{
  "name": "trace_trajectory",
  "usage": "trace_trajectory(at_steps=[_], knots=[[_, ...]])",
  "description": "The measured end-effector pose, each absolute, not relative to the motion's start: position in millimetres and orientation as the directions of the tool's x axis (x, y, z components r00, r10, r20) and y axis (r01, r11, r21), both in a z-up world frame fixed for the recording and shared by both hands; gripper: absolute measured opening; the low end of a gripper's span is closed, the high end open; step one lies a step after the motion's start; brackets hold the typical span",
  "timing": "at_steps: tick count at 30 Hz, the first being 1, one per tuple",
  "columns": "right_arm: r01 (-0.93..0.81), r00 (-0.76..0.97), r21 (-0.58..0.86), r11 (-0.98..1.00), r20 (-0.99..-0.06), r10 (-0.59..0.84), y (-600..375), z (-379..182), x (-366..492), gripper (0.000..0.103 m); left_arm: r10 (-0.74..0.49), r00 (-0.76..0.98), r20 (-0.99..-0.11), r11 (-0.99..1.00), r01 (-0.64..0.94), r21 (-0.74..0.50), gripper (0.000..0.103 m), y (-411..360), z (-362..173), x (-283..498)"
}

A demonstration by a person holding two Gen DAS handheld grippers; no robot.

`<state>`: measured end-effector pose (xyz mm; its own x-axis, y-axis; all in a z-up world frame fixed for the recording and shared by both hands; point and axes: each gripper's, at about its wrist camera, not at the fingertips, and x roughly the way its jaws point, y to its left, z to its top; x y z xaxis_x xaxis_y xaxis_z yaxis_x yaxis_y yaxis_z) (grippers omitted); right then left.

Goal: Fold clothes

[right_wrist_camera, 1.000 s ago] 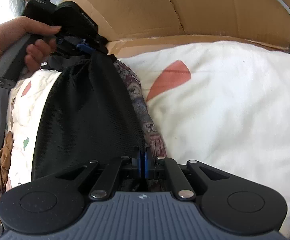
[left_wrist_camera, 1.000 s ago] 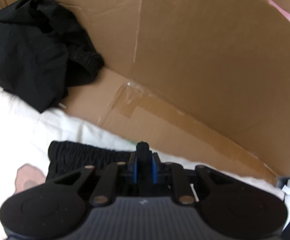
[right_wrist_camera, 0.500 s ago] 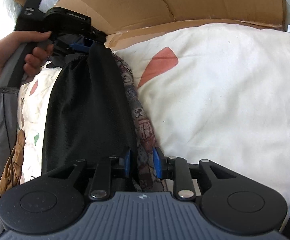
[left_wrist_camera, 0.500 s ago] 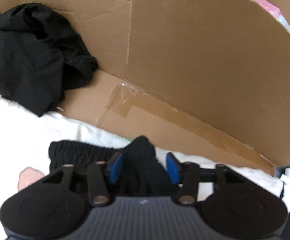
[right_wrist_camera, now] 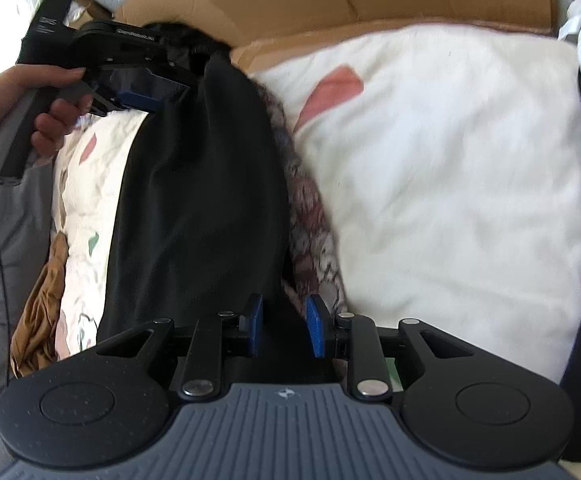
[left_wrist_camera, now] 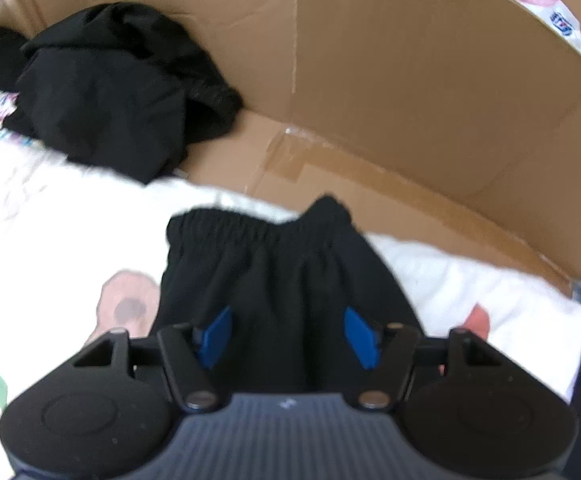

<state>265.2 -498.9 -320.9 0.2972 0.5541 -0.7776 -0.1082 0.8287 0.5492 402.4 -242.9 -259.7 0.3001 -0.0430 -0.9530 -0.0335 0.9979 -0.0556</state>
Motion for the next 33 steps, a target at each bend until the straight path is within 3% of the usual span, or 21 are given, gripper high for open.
trace_trajectory(at_steps=[1, 6, 19, 22, 24, 26, 33], knots=[[-0.107, 0.296, 0.549, 0.829, -0.779, 0.553, -499.0, -321.7, 264.9, 0.027, -0.051, 0.299, -0.953, 0.997, -0.041, -0.066, 0.067, -242.5, -258.9, 394.2], [-0.109, 0.281, 0.551, 0.827, -0.781, 0.558, -499.5, -330.0, 262.8, 0.005, -0.074, 0.296, -0.952, 0.993, -0.069, -0.098, 0.067, -237.9, -253.9, 358.7], [-0.058, 0.293, 0.474, 0.879, -0.834, 0.469, -506.1, -320.1, 260.0, 0.002, -0.089, 0.312, -0.946, 0.964, -0.211, -0.160, 0.070, -169.3, -231.9, 266.6], [-0.008, 0.310, 0.438, 0.899, -0.853, 0.419, -509.3, -320.9, 259.2, 0.007, -0.098, 0.305, -0.947, 0.952, -0.248, -0.178, 0.070, -153.2, -233.4, 246.1], [0.039, 0.306, 0.454, 0.890, -0.853, 0.422, -514.6, -318.8, 254.2, 0.023, -0.098, 0.298, -0.950, 0.944, -0.274, -0.184, 0.071, -140.4, -238.0, 229.9], [0.034, 0.283, 0.464, 0.885, -0.854, 0.437, -513.6, -315.9, 248.8, 0.027, -0.092, 0.290, -0.952, 0.938, -0.296, -0.181, 0.072, -129.4, -243.3, 218.9], [0.073, 0.220, 0.394, 0.916, -0.903, 0.370, -509.7, -303.4, 230.8, 0.028, -0.088, 0.249, -0.964, 0.901, -0.394, -0.184, 0.072, -94.6, -262.2, 169.9]])
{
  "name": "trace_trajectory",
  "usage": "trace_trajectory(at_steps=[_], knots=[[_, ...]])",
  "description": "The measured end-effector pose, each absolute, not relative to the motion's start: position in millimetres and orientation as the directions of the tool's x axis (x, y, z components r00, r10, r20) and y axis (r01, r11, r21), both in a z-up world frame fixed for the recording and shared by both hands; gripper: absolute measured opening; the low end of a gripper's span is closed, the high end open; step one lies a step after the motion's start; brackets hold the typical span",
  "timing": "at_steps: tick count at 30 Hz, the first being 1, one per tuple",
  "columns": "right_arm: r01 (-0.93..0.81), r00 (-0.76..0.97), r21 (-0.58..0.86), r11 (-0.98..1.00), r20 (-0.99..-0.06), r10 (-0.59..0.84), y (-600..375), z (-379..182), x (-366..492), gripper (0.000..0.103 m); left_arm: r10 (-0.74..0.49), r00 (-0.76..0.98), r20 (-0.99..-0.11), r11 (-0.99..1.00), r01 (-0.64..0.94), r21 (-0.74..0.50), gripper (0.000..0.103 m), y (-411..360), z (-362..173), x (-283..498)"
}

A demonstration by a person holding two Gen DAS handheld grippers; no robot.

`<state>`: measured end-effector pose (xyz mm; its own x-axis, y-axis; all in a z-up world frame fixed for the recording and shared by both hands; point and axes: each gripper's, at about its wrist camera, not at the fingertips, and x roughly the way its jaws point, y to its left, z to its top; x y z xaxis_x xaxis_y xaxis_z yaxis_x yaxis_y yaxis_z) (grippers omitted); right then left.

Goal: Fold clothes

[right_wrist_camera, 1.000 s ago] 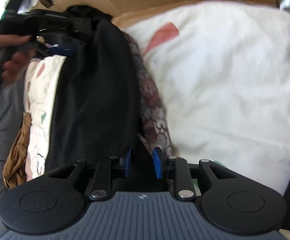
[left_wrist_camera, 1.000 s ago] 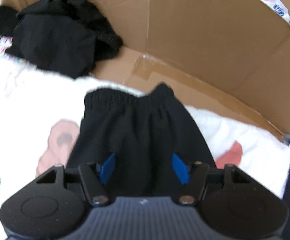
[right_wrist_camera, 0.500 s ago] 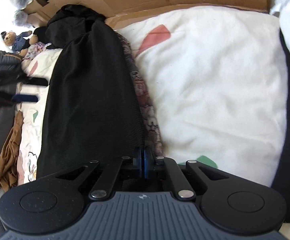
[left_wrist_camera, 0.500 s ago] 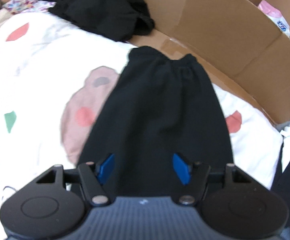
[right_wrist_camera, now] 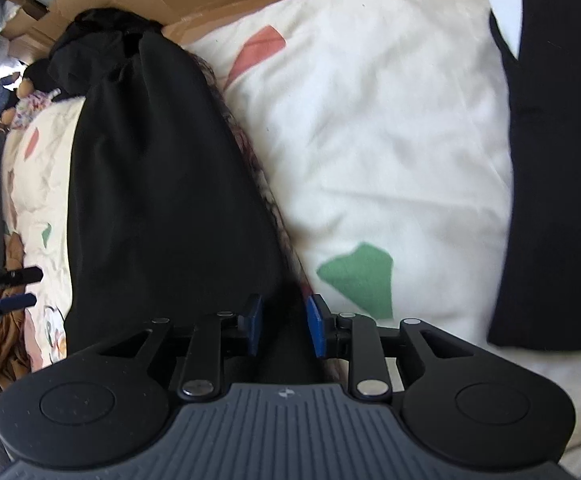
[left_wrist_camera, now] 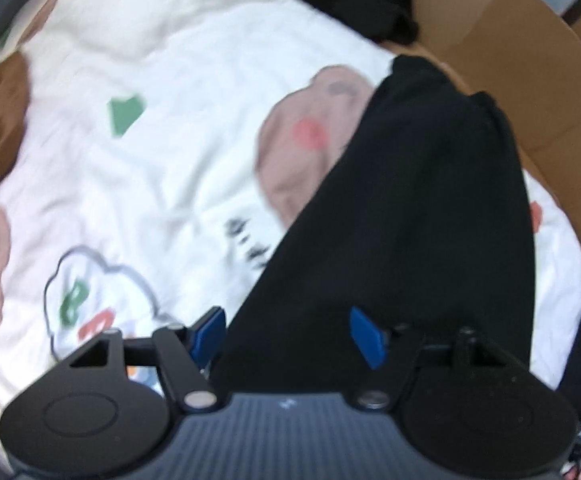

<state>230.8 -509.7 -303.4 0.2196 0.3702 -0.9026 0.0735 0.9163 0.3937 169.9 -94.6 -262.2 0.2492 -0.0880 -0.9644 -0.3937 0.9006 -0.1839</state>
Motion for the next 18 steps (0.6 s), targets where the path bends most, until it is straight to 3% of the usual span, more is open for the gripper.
trace_trajectory(at_steps=[7, 18], knots=[[0.227, 0.143, 0.379, 0.897, -0.924, 0.354, -515.8, -301.2, 218.8, 0.028, -0.111, 0.229, -0.967, 0.877, -0.435, -0.204, 0.072, -83.6, -271.4, 131.0], [0.191, 0.114, 0.263, 0.946, -0.963, 0.245, -502.2, -264.5, 205.4, 0.028, -0.154, 0.213, -0.965, 0.893, -0.389, -0.228, 0.073, -74.8, -272.5, 99.9]])
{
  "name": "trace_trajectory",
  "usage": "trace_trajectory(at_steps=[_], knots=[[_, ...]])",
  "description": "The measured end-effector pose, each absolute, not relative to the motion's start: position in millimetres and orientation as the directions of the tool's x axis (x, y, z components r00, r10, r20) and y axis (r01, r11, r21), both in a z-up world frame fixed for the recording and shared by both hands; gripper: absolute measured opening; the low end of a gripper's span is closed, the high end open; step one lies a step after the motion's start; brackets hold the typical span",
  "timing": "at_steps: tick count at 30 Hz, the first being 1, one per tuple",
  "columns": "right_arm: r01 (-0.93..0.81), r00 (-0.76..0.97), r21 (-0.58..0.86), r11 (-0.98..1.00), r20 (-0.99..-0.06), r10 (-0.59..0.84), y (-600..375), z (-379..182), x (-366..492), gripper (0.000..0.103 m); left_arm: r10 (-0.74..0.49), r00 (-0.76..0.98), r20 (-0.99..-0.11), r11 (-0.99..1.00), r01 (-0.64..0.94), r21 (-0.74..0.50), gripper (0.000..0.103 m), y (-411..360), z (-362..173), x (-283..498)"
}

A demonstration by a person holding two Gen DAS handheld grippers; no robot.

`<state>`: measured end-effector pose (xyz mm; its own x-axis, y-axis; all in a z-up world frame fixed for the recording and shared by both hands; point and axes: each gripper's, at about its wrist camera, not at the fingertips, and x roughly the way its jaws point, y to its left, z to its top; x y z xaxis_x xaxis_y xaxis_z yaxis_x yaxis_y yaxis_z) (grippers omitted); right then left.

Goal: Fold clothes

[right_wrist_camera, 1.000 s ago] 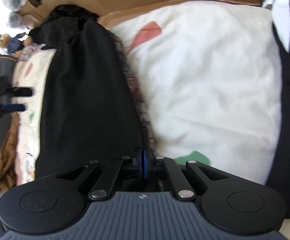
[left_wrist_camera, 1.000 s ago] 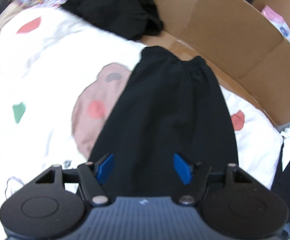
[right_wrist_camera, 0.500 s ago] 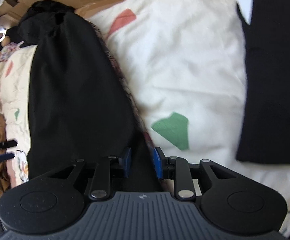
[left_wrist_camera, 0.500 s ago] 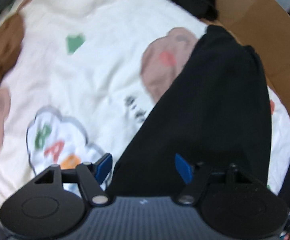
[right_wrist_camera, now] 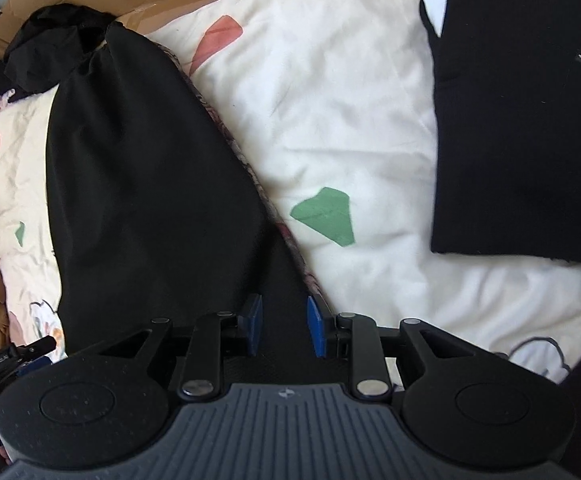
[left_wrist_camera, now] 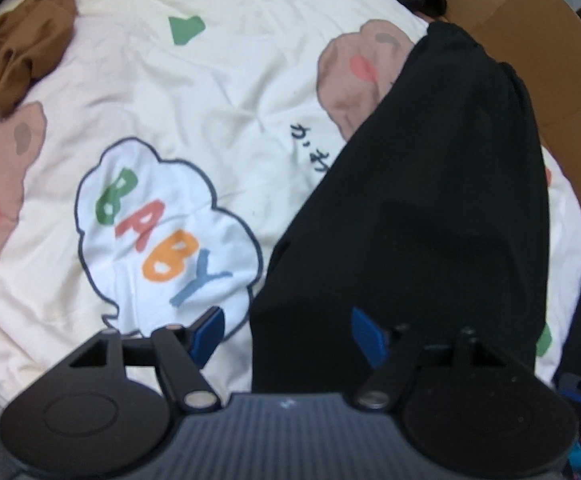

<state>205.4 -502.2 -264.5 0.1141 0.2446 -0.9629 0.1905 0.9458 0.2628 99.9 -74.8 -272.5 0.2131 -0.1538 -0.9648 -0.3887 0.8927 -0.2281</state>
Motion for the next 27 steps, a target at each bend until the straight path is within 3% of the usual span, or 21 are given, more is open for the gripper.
trace_trajectory(at_steps=[27], knots=[[0.204, 0.027, 0.122, 0.971, -0.993, 0.119, -498.6, -301.8, 158.6, 0.028, -0.300, 0.133, -0.944, 0.869, -0.371, -0.329, 0.072, -56.7, -315.1, 50.2]])
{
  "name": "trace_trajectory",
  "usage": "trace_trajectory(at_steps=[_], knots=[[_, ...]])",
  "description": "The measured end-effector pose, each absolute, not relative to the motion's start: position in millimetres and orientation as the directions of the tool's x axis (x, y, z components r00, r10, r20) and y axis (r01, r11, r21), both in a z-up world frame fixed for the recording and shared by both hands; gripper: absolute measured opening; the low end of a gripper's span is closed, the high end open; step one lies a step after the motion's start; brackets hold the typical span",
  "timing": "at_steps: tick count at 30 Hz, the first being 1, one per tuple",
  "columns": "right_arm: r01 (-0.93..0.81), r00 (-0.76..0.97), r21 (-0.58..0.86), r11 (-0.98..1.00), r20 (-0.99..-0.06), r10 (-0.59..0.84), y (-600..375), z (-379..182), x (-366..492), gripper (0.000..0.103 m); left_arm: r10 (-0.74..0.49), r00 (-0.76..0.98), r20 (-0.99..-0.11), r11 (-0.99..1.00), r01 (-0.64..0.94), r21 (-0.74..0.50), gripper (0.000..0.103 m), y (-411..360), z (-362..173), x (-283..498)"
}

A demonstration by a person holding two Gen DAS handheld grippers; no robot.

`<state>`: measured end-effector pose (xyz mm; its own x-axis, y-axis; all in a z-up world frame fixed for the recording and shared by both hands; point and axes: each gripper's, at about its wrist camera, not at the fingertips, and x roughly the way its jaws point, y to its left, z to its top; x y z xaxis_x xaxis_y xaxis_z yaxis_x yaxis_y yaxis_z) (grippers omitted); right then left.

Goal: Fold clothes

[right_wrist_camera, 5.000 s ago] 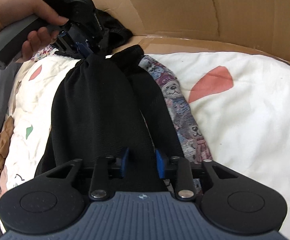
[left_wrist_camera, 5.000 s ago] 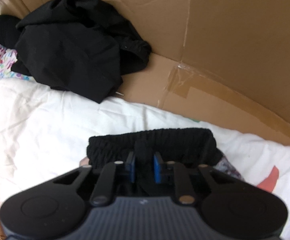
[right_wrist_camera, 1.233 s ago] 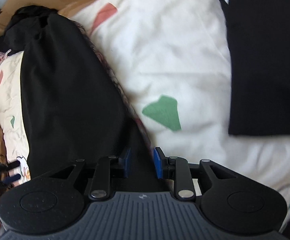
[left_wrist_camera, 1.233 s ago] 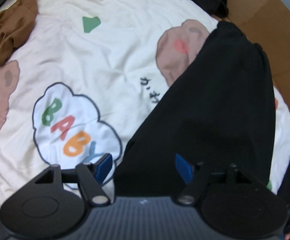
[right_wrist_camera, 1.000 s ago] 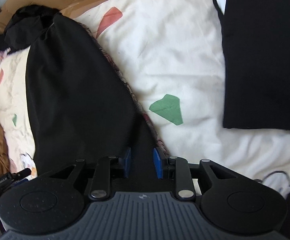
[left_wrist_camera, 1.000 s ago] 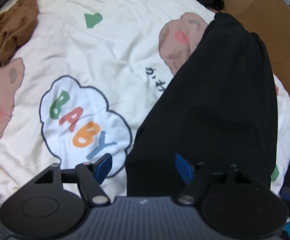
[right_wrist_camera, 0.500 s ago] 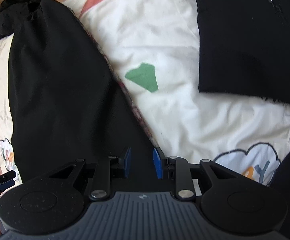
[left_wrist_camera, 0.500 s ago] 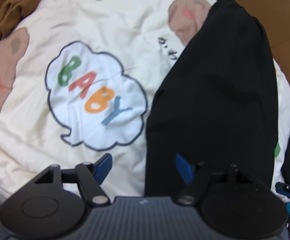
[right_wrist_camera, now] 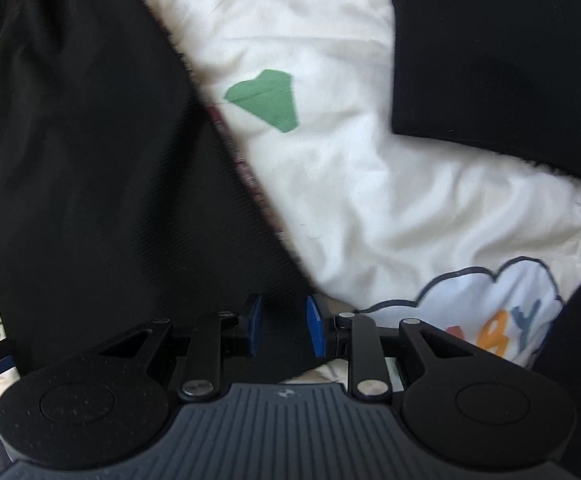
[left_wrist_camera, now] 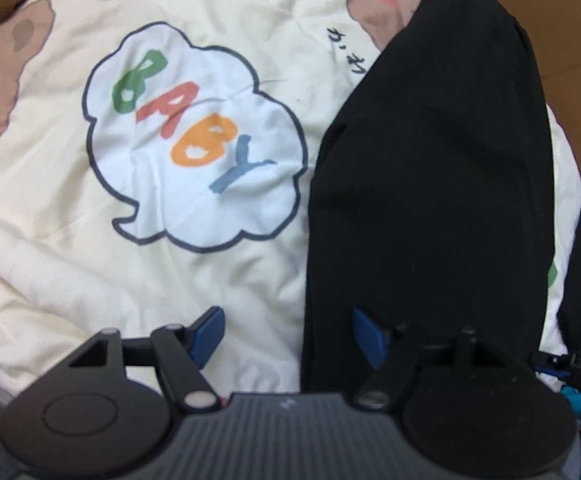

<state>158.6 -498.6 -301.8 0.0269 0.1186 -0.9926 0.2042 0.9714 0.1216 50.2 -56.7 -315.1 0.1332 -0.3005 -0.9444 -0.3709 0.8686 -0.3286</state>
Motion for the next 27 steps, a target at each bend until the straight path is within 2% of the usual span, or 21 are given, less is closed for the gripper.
trace_trajectory(at_steps=[4, 8, 10, 11, 14, 18, 23, 25, 27], knots=[[0.193, 0.015, 0.096, 0.976, -0.995, 0.095, -499.1, -298.4, 159.9, 0.029, -0.356, 0.118, -0.927, 0.853, -0.364, -0.374, 0.072, -56.8, -317.7, 47.9], [0.173, -0.014, 0.109, 0.979, -0.993, 0.113, -494.8, -302.8, 157.3, 0.027, -0.343, 0.097, -0.934, 0.867, -0.351, -0.354, 0.068, -63.6, -324.2, 42.0], [0.150, -0.032, 0.092, 0.984, -0.995, 0.098, -493.1, -305.9, 156.0, 0.017, -0.353, 0.091, -0.931, 0.866, -0.346, -0.362, 0.066, -66.4, -326.4, 40.2], [0.149, -0.036, 0.089, 0.985, -0.995, 0.095, -493.7, -306.6, 155.8, 0.006, -0.360, 0.087, -0.929, 0.866, -0.339, -0.368, 0.066, -68.6, -327.6, 39.1], [0.132, -0.058, 0.064, 0.989, -0.996, 0.073, -498.0, -306.5, 153.3, 0.000, -0.369, 0.073, -0.927, 0.868, -0.330, -0.372, 0.065, -71.1, -329.0, 40.2], [0.068, -0.117, 0.004, 0.998, -0.993, 0.012, -502.6, -311.2, 145.7, 0.000, -0.362, 0.067, -0.930, 0.874, -0.324, -0.363, 0.060, -67.4, -325.6, 47.4], [0.105, -0.111, 0.013, 0.994, -0.994, 0.024, -519.6, -313.7, 139.6, 0.000, -0.335, 0.147, -0.931, 0.861, -0.354, -0.366, 0.060, -39.6, -305.7, 66.1], [0.155, -0.085, 0.061, 0.986, -0.994, 0.075, -527.5, -307.3, 143.3, 0.002, -0.331, 0.162, -0.930, 0.855, -0.364, -0.368, 0.060, -34.4, -303.1, 70.4], [0.166, -0.068, 0.081, 0.983, -0.993, 0.093, -529.5, -300.1, 147.8, 0.010, -0.321, 0.181, -0.930, 0.854, -0.368, -0.367, 0.059, -31.1, -300.9, 75.4]])
